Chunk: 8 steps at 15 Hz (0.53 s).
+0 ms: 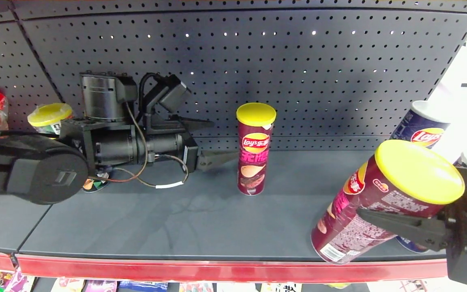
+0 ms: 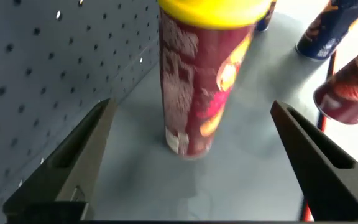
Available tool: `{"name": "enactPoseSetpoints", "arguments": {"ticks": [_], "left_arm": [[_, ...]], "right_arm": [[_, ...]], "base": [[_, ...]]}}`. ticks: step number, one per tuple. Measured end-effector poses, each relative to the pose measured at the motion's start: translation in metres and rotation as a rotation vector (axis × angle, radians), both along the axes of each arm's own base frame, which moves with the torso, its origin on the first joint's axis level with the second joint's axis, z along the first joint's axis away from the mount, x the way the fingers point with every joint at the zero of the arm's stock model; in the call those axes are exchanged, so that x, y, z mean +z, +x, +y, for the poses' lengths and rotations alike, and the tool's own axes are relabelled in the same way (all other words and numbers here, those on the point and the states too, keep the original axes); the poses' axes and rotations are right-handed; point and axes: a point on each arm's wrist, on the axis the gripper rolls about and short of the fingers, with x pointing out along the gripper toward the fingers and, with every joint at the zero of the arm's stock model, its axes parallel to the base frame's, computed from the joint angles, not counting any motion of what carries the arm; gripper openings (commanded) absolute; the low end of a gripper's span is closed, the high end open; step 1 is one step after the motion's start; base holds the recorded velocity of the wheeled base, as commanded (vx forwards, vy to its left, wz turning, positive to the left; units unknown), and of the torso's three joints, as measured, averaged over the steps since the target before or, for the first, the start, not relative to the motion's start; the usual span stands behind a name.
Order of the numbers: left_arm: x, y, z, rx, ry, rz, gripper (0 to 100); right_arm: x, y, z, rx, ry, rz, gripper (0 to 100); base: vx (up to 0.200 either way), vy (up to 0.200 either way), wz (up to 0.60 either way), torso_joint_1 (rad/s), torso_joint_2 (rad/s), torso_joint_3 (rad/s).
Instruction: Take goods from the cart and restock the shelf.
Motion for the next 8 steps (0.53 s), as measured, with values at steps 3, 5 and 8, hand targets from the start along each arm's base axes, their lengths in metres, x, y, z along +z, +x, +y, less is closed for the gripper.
{"name": "enactPoseSetpoints", "arguments": {"ticks": [3, 5, 8], "left_arm": [[-0.004, 0.017, -0.010, -0.016, -0.004, -0.002, 100], [-0.002, 0.027, -0.017, -0.027, -0.014, -0.019, 100], [-0.003, 0.035, -0.032, -0.069, -0.023, -0.027, 100]], "right_arm": [[-0.001, 0.000, 0.000, -0.003, -0.001, 0.006, 0], [-0.002, 0.000, 0.000, -0.015, -0.001, 0.010, 0], [-0.002, 0.000, -0.001, -0.015, -0.001, 0.011, 0]], "base": [[0.000, 0.000, 0.00, 0.000, 0.00, 0.000], [0.000, 0.000, 0.00, 0.000, 0.00, 0.000], [0.000, 0.000, 0.00, 0.000, 0.00, 0.000]]}}
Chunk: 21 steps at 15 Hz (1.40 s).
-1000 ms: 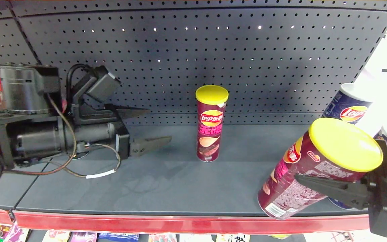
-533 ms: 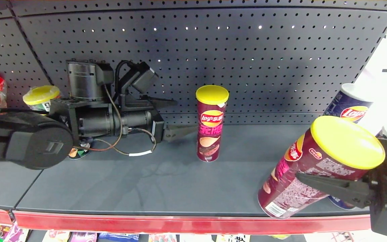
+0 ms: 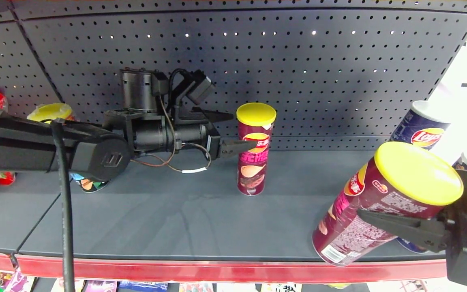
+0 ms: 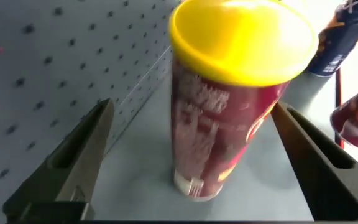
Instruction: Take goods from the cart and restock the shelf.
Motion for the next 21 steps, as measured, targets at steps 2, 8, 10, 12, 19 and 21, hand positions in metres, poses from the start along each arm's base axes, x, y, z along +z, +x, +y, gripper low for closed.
{"name": "enactPoseSetpoints", "arguments": {"ticks": [2, 8, 10, 12, 19, 21], "left_arm": [[-0.003, -0.001, -0.009, -0.022, 0.002, 0.006, 100], [-0.008, 0.007, -0.022, -0.027, 0.001, 0.008, 100], [-0.009, 0.011, -0.026, -0.031, -0.002, 0.001, 100], [-0.008, 0.015, -0.031, -0.036, -0.008, -0.008, 100], [-0.013, 0.018, -0.037, -0.054, -0.007, 0.001, 0], [-0.015, 0.018, -0.037, -0.058, -0.004, 0.005, 0]], "right_arm": [[0.000, 0.000, 0.000, 0.000, 0.000, 0.000, 0], [0.000, 0.001, 0.000, -0.006, -0.002, 0.001, 0], [0.000, 0.001, 0.000, -0.007, -0.003, 0.002, 0], [-0.001, 0.001, 0.000, -0.009, -0.003, 0.002, 0], [-0.001, 0.002, -0.001, -0.016, -0.005, 0.006, 0], [-0.002, 0.003, -0.002, -0.025, -0.005, 0.008, 0]], "base": [[0.000, 0.000, 0.00, 0.000, 0.00, 0.000], [0.000, 0.000, 0.00, 0.000, 0.00, 0.000], [0.000, 0.000, 0.00, 0.000, 0.00, 0.000], [0.000, 0.000, 0.00, 0.000, 0.00, 0.000], [0.000, 0.000, 0.00, 0.000, 0.00, 0.000], [0.000, 0.000, 0.00, 0.000, 0.00, 0.000]]}}
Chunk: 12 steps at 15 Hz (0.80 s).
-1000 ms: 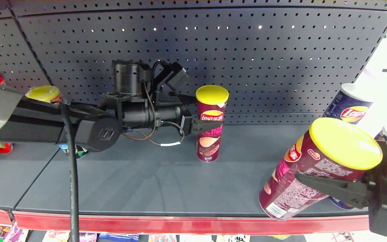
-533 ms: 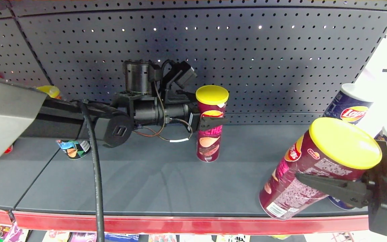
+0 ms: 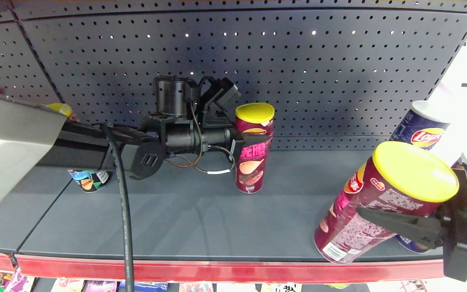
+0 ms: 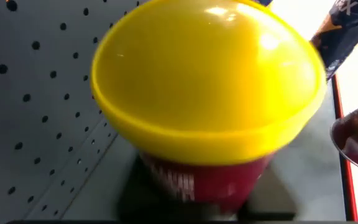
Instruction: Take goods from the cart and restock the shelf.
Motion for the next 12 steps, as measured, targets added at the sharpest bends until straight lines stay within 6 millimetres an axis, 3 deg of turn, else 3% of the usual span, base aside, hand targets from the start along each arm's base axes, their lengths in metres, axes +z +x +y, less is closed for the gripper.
{"name": "enactPoseSetpoints", "arguments": {"ticks": [4, 12], "left_arm": [[-0.004, -0.007, 0.005, -0.020, 0.007, 0.021, 0], [0.007, -0.047, 0.027, -0.081, -0.004, 0.097, 0]], "right_arm": [[0.000, 0.001, -0.001, -0.007, 0.000, 0.002, 0], [-0.001, 0.002, 0.000, -0.007, -0.002, 0.005, 0]], "base": [[0.000, 0.000, 0.00, 0.000, 0.00, 0.000], [0.000, 0.000, 0.00, 0.000, 0.00, 0.000]]}}
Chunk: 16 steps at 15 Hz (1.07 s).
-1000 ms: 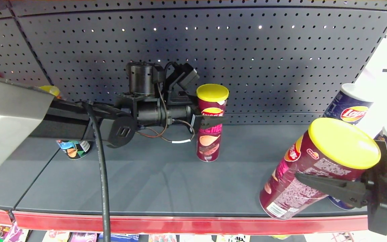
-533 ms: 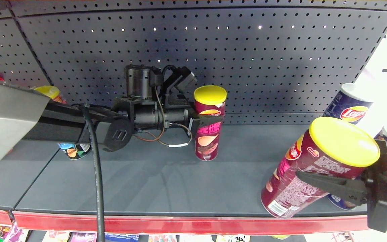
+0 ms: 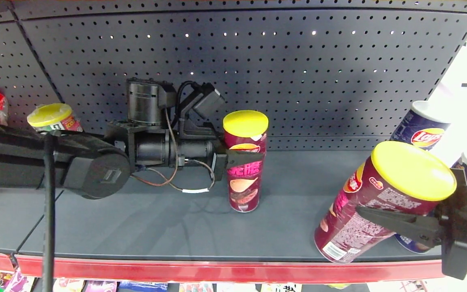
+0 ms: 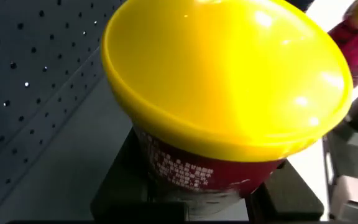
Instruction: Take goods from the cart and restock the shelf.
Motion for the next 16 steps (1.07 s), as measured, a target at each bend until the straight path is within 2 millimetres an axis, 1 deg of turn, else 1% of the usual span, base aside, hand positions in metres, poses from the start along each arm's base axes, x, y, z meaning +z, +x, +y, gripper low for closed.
{"name": "enactPoseSetpoints", "arguments": {"ticks": [3, 6, 11, 14, 16], "left_arm": [[0.000, -0.013, 0.007, -0.007, 0.003, 0.016, 0], [-0.004, -0.029, 0.006, -0.034, 0.015, 0.041, 0], [-0.008, -0.045, 0.006, -0.059, 0.028, 0.058, 0], [-0.013, -0.057, 0.009, -0.070, 0.041, 0.076, 0], [-0.012, -0.061, 0.011, -0.073, 0.029, 0.058, 0]], "right_arm": [[-0.001, 0.000, 0.000, 0.000, -0.002, 0.003, 0], [-0.001, 0.000, 0.000, 0.000, -0.002, 0.003, 0], [-0.001, 0.000, 0.000, 0.000, -0.002, 0.003, 0], [0.000, 0.000, 0.000, 0.000, -0.001, 0.001, 0], [0.000, 0.000, 0.000, 0.000, -0.001, 0.002, 0]], "base": [[0.000, 0.000, 0.00, 0.000, 0.00, 0.000], [0.000, 0.000, 0.00, 0.000, 0.00, 0.000], [0.000, 0.000, 0.00, 0.000, 0.00, 0.000], [0.000, 0.000, 0.00, 0.000, 0.00, 0.000], [0.000, 0.000, 0.00, 0.000, 0.00, 0.000]]}}
